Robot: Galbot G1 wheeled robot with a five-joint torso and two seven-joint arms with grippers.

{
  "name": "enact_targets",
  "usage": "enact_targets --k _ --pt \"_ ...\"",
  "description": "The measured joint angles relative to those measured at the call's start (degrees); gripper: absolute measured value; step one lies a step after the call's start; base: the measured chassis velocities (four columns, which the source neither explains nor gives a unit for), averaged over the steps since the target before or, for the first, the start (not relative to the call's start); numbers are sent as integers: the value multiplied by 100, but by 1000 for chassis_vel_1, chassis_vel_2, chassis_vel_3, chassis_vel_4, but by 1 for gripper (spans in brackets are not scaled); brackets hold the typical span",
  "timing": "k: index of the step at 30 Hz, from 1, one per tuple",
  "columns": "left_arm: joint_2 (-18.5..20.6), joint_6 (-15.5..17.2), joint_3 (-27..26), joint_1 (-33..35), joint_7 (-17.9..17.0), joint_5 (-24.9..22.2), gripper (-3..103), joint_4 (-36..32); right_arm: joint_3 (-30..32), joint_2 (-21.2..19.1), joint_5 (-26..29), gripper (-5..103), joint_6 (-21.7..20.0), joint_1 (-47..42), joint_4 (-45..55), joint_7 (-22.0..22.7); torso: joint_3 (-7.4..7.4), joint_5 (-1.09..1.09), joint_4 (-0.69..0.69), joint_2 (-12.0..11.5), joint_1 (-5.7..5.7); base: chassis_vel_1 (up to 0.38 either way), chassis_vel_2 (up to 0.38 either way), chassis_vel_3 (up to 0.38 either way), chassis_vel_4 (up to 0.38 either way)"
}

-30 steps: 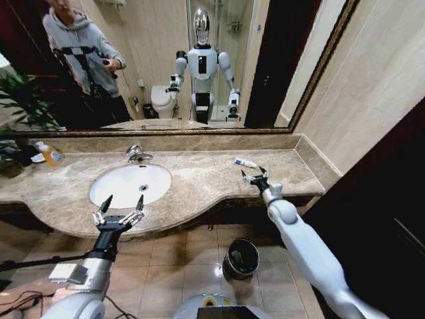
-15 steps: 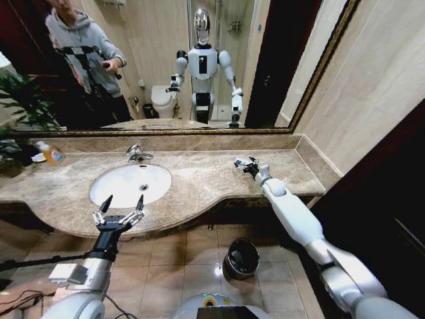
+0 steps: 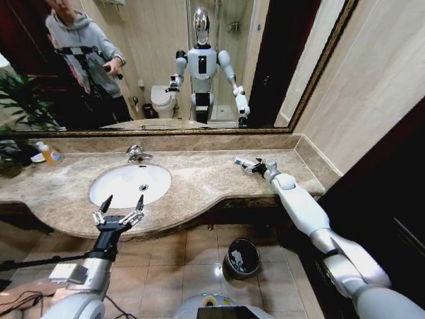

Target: Pick up the trash from the sink and place it in the trash bin.

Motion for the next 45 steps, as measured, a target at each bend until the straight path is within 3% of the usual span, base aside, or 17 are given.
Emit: enact_targets --k 3,12,14,25,27,32,45 --pt "0 0 0 0 0 0 100 0 68 11 -4 102 0 -62 8 9 0 -1 1 0 0 0 0 0 0" --pt "0 0 0 0 0 0 100 -1 131 18 12 76 -45 -189 140 105 -1 -2 0 0 -1 0 0 0 0" --pt "0 0 0 0 0 0 100 0 131 20 31 76 -52 -218 174 126 -1 -2 0 1 -1 0 0 0 0" --pt "0 0 0 0 0 0 100 0 160 35 154 40 -121 -349 341 242 0 0 0 1 0 0 0 0 0" --pt "0 0 0 0 0 0 100 0 160 35 181 40 -133 -357 355 259 0 -1 1 0 0 0 0 0 0" --pt "0 0 0 0 0 0 100 0 220 21 353 26 -226 -475 548 425 1 0 1 0 1 0 0 0 0" --pt "0 0 0 0 0 0 100 0 610 -330 646 25 -219 -1366 1990 999 1 0 1 0 1 0 0 0 0"
